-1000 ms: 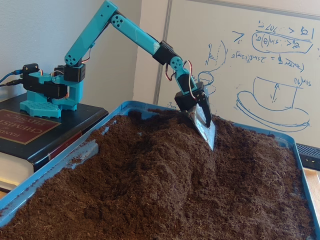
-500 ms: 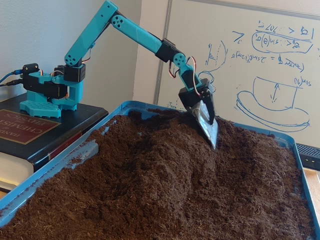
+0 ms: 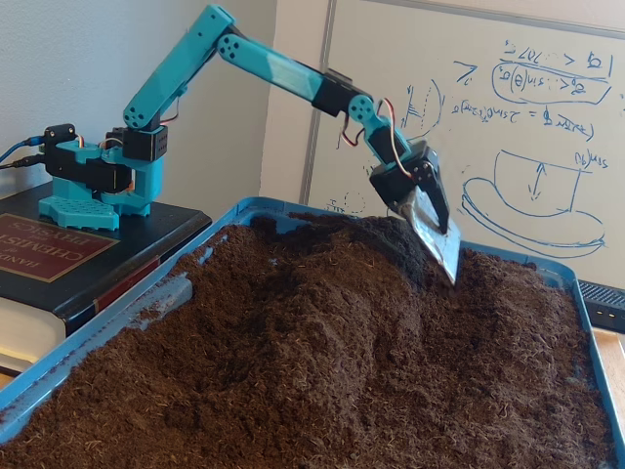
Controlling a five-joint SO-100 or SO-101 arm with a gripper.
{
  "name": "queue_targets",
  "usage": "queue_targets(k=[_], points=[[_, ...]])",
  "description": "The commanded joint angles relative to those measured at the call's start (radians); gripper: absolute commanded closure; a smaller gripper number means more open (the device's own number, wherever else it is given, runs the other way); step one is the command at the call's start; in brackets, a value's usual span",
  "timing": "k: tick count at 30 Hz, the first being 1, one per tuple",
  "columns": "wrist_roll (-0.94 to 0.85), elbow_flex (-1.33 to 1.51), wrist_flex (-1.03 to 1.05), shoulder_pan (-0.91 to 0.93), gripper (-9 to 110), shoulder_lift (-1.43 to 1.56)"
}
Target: Build a berm.
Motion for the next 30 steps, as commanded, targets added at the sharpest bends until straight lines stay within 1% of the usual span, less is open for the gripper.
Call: queue_targets(k=[1,7,17,24,30], points=[[-0.011,-0.170,-0.017,0.040,101,-0.021],[-0.011,-0.290,-0.017,0.044,101,-0.143],[-0.012,-0.173,-0.015,0.035,101,-0.160],[-0.069,0.032,-0.014,0.035,101,-0.034],[-0.066,0.247,-0.014,0.031,101,0.141]])
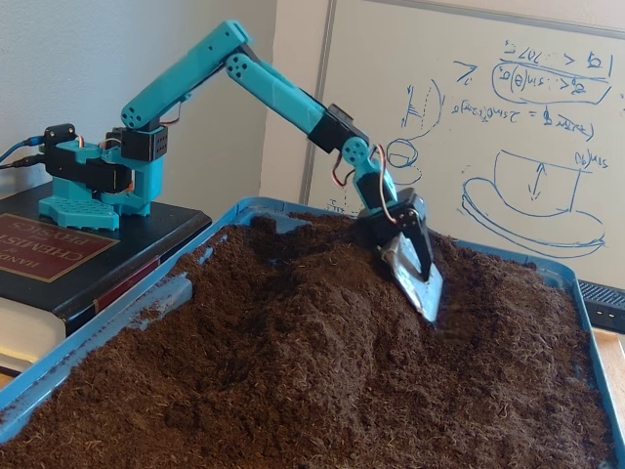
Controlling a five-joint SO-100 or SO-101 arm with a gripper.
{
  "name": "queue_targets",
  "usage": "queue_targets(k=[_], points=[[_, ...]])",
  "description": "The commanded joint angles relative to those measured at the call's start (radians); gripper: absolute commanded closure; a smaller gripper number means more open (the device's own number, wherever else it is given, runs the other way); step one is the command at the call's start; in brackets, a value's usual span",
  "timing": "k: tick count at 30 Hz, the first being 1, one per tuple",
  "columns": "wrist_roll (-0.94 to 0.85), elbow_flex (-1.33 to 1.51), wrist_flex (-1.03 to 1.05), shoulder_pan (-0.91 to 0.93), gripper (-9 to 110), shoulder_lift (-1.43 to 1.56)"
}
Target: Build a berm.
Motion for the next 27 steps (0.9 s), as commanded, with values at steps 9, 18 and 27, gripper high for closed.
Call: queue_targets(k=[9,18,27], points=[[0.005,0.267,-0.002,-0.025,101,0.347],[0.008,0.249,-0.003,-0.012,101,0.419],[-0.011,0.044,-0.005,0.164,101,0.414]])
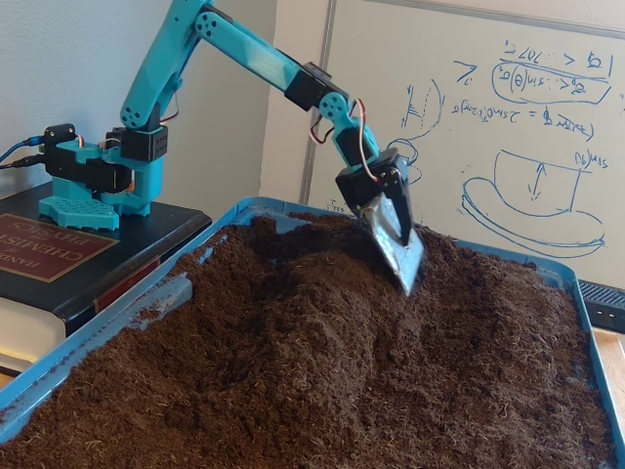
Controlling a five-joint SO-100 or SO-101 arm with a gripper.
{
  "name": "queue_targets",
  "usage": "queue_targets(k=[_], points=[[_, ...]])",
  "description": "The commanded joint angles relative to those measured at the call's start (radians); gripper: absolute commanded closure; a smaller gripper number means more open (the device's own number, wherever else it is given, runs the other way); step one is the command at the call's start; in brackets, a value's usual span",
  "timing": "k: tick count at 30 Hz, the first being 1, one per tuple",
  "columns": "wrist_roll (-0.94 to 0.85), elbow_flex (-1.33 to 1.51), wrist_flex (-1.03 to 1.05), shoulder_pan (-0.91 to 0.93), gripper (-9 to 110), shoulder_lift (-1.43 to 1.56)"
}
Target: Build a berm.
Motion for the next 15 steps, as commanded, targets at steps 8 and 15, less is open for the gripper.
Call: queue_targets(k=[8,15], points=[[-0.041,-0.440,-0.015,0.196,101,-0.152],[-0.259,-0.554,-0.002,0.279,101,-0.419]])
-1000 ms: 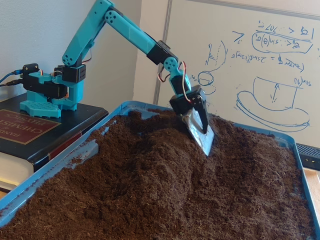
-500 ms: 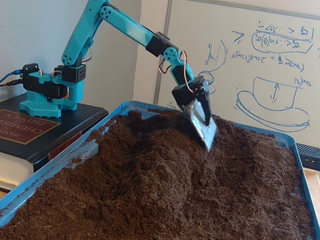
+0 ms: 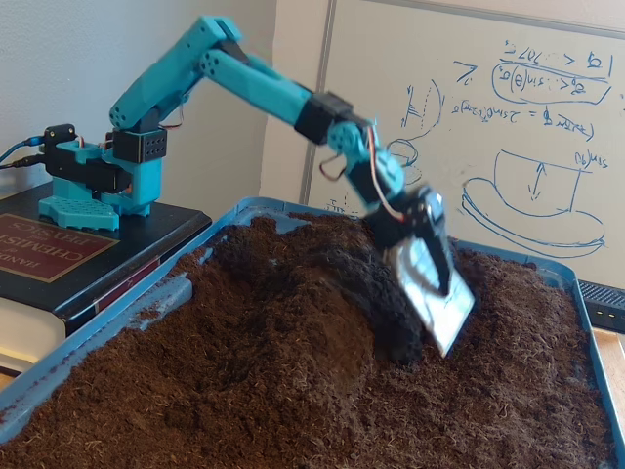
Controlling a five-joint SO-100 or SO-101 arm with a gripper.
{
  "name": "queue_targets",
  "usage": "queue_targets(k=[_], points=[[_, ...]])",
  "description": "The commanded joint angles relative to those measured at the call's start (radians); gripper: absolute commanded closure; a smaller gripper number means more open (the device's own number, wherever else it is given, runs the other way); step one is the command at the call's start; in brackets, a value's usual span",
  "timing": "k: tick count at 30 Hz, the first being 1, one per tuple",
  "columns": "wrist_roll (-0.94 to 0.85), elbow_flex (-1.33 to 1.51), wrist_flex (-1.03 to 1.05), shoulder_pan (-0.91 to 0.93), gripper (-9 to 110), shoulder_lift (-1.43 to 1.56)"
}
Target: Build a berm.
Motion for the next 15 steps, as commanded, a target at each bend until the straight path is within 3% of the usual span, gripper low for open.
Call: queue_targets(k=[1,15], points=[[-0.086,-0.110,-0.005,0.043,101,-0.011],[-0.118,0.265,-0.005,0.011,101,0.164]])
